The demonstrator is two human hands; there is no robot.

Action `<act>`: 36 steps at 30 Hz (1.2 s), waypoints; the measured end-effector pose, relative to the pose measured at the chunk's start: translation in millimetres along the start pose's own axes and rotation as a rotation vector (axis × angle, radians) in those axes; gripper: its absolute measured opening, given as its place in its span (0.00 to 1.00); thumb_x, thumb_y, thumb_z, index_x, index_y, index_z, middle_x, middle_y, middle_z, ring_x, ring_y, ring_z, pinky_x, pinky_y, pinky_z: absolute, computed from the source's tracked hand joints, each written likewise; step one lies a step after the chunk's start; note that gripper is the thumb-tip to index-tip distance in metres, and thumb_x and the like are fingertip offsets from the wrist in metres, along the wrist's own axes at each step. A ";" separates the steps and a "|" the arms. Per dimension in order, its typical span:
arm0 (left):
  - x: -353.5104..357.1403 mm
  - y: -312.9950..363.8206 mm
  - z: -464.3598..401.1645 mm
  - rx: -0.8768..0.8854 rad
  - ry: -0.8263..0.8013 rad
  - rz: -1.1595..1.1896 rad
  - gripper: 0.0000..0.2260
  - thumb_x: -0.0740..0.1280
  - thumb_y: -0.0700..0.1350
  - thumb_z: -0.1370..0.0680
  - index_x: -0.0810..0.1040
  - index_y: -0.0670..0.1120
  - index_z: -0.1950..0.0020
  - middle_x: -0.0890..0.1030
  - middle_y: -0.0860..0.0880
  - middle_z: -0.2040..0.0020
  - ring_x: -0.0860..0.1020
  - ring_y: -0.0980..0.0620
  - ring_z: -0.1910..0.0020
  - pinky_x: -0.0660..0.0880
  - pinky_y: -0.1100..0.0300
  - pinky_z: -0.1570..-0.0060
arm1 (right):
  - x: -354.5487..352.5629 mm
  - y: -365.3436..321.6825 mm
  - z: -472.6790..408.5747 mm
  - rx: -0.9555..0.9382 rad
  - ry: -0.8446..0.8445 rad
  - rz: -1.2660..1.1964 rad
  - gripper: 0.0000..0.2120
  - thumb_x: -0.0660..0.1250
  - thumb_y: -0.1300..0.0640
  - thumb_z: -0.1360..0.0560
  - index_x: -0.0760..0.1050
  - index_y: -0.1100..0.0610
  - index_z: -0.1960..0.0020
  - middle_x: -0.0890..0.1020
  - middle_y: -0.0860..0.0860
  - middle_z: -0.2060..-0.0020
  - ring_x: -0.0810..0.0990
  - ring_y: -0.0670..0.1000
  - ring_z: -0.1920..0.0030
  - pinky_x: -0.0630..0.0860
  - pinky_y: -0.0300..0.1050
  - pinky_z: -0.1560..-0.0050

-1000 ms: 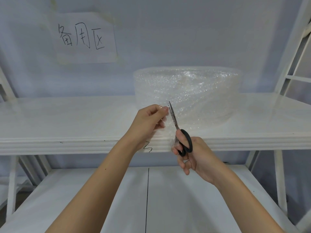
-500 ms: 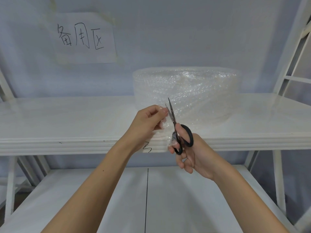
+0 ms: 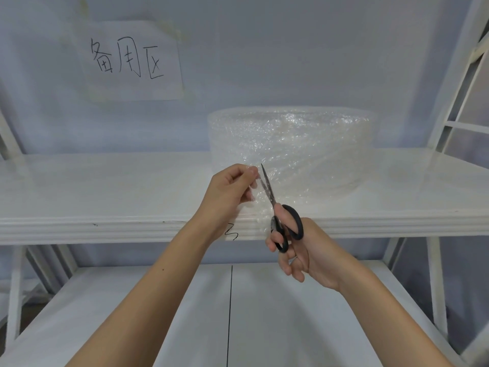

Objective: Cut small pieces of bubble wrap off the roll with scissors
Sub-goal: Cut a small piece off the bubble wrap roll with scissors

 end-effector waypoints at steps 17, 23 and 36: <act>3.6 -1.6 1.9 0.013 -0.070 -0.055 0.09 0.67 0.45 0.20 0.81 0.40 0.55 0.76 0.53 0.67 0.73 0.55 0.67 0.74 0.64 0.62 | 1.4 -15.6 -9.5 -0.025 0.028 -0.022 0.26 0.65 0.33 0.36 0.68 0.57 0.62 0.74 0.51 0.68 0.70 0.52 0.78 0.64 0.38 0.82; 8.5 -0.3 3.9 0.025 -0.116 -0.074 0.09 0.66 0.45 0.19 0.79 0.43 0.58 0.75 0.57 0.71 0.72 0.58 0.69 0.73 0.65 0.63 | -2.9 -16.7 -9.9 -0.065 0.035 -0.045 0.26 0.67 0.34 0.34 0.68 0.57 0.65 0.74 0.50 0.69 0.70 0.51 0.78 0.66 0.38 0.82; 10.4 5.4 5.7 0.045 -0.134 -0.053 0.10 0.65 0.42 0.19 0.77 0.44 0.60 0.73 0.56 0.73 0.70 0.59 0.72 0.71 0.69 0.66 | -4.6 -25.3 -11.2 -0.160 0.045 -0.046 0.27 0.71 0.36 0.39 0.69 0.61 0.65 0.74 0.52 0.67 0.70 0.51 0.79 0.68 0.38 0.82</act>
Point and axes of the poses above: each hand's wrist, its own z-axis away from the middle knuckle, its own x-axis out of the palm, y = z × x, the point moved 10 cm from there along -z, towards the middle knuckle
